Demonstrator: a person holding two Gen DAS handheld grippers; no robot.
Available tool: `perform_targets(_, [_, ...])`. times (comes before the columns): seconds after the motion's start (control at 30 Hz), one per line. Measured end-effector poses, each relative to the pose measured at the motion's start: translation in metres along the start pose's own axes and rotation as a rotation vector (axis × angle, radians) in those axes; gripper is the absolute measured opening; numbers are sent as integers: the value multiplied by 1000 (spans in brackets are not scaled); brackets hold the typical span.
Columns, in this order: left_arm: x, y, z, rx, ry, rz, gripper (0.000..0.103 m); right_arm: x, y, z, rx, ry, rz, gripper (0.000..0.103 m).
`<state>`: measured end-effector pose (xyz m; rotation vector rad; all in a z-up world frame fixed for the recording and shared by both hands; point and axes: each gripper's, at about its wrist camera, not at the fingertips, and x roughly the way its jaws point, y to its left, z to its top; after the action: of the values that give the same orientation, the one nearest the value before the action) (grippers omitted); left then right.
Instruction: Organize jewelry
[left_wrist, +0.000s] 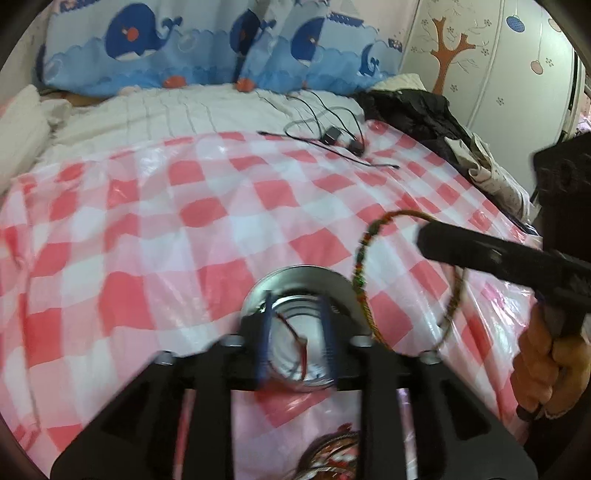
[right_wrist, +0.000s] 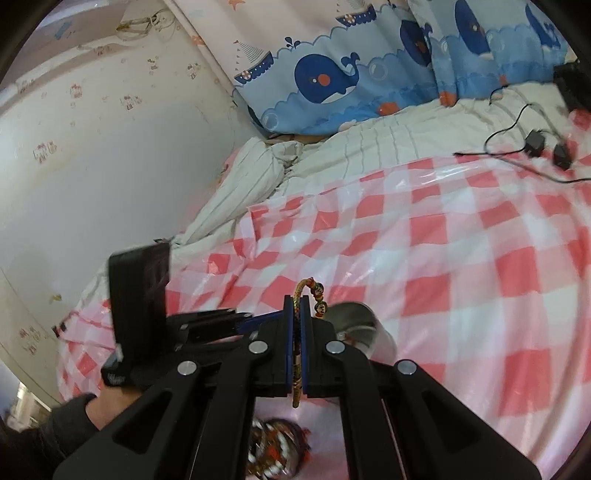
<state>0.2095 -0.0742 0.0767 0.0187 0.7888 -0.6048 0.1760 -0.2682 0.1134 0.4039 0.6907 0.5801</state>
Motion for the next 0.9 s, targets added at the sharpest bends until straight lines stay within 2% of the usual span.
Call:
perform_targets(0.03, [-5,3,-2,-4,-7,6,34,7,-2,0,8,15,-4,4])
perform_targets(0.07, [-11,6,-6,-9,-11,14,37,20,-5,0,-2,64,-46,4])
perform_targets(0.1, [-16,9,-9,-14,-16,20,39,33,-8,-3,-23,116,-115,14])
perform_targets(0.13, [-21,11,-12,-20,-21,23,42,40,-12,-8,-37,126,-164,38])
perform_targets(0.17, [-27,12,-16,-25,-27,24,44,41,-15,-12,-41,120,-191,45])
perform_targets(0.3, [-39,23,-30,-68,-32,40,47,36,-26,-19,-26,94,-251,46])
perform_targets(0.4, [-44,25,-33,-85,-38,52,49,43,-29,-21,-7,98,-204,46])
perform_targets(0.5, [-54,23,-39,-84,-57,61,54,59,-30,-27,6,134,-170,52])
perform_targets(0.57, [-58,23,-43,-86,-60,64,55,66,-24,-32,-4,164,-125,53])
perform_targets(0.63, [-63,22,-51,-84,-54,80,55,67,-17,-34,-24,181,-118,53])
perform_targets(0.8, [-87,16,-81,-99,-60,104,55,31,-7,-42,-14,142,-147,53])
perform_targets(0.9, [-103,4,-109,-102,-60,106,55,4,3,-65,-10,132,-174,56])
